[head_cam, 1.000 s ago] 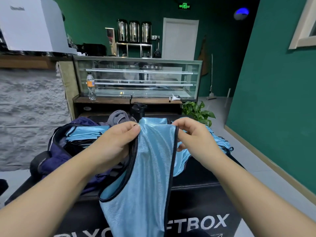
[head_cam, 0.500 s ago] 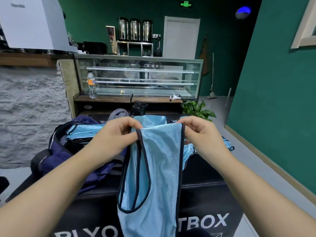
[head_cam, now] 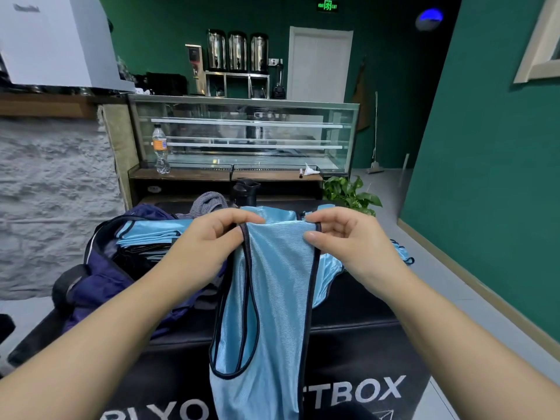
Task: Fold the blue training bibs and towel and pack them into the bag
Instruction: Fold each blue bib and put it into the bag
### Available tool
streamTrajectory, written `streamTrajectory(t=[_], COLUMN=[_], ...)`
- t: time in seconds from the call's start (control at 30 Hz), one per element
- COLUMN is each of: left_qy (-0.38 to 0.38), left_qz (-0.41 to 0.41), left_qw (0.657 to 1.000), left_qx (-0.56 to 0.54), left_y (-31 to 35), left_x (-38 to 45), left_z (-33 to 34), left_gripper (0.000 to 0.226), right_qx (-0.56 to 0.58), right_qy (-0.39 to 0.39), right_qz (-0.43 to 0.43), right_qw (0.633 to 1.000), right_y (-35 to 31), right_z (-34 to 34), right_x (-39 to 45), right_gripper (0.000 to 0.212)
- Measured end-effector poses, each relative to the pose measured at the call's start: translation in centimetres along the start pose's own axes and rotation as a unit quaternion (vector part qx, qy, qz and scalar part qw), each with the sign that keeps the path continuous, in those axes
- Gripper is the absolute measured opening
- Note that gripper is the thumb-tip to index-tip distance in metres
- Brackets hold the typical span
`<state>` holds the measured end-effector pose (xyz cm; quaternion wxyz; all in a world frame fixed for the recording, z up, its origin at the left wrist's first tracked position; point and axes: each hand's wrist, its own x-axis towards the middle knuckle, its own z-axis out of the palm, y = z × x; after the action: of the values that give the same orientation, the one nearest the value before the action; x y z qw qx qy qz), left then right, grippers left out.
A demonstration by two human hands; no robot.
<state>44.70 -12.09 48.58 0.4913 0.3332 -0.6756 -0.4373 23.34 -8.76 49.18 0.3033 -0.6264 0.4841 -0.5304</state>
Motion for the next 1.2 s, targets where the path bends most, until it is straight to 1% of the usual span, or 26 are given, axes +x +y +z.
streamTrajectory(t=[0.1,0.2,0.27,0.37,0.43,0.5,0.6,0.7,0.83,0.97,1.03,1.13,1.2], left_qy=[-0.007,-0.014,-0.014,-0.003,-0.004,-0.009,0.004,0.016,0.003,-0.016,-0.024,-0.042,-0.062], left_qz=[0.002,0.041,0.064,0.049,0.022,0.013,0.045,0.045,0.036,0.005,0.008,0.013,0.017], left_qw=[0.999,0.997,0.993,0.995,0.999,1.0,0.996,0.992,0.987,0.984,0.982,0.988,0.988], left_qx=[0.034,0.066,0.095,0.089,0.039,0.013,0.079,0.116,0.155,0.176,0.187,0.15,0.138], left_y=[0.1,0.5,0.6,0.6,0.6,0.7,0.4,0.2,0.4,-0.2,-0.3,0.0,0.0], left_x=[-0.2,-0.5,-0.7,-0.8,-0.7,-0.7,-0.5,-0.3,-0.2,0.2,0.2,0.0,-0.1], left_z=[-0.1,0.3,0.6,0.5,0.6,0.8,1.1,0.9,0.8,0.3,0.4,0.8,1.1], left_gripper=[0.041,0.037,0.037,0.038,0.029,0.018,0.013,0.012,0.023,0.008,0.01,0.017,0.019], right_qx=[-0.083,-0.162,-0.2,-0.243,-0.215,-0.152,-0.087,-0.054,-0.045,-0.055,-0.059,-0.072,-0.109], right_qy=[-0.002,-0.007,-0.015,-0.025,-0.032,-0.04,-0.046,-0.054,-0.085,-0.112,-0.12,-0.129,-0.127], right_qz=[-0.015,-0.03,-0.042,-0.049,-0.029,-0.003,0.013,-0.001,-0.017,-0.011,-0.013,-0.011,-0.015], right_qw=[0.996,0.986,0.979,0.968,0.976,0.988,0.995,0.997,0.995,0.992,0.991,0.989,0.986], right_y=[0.2,0.1,-0.3,-0.6,-0.6,-0.3,0.0,0.0,-0.3,-0.7,-0.6,-0.5,-0.5], right_z=[-0.3,-0.5,-0.6,-0.9,-0.9,-0.8,-0.5,-0.6,-1.0,-1.1,-1.2,-0.9,-0.9], right_x=[0.2,0.2,0.2,0.1,0.0,0.0,0.1,0.2,-0.1,-0.3,-0.3,-0.4,-0.6], right_gripper=[0.02,0.014,0.014,0.019,0.017,0.017,0.016,0.013,0.014,0.013,0.01,0.006,0.01])
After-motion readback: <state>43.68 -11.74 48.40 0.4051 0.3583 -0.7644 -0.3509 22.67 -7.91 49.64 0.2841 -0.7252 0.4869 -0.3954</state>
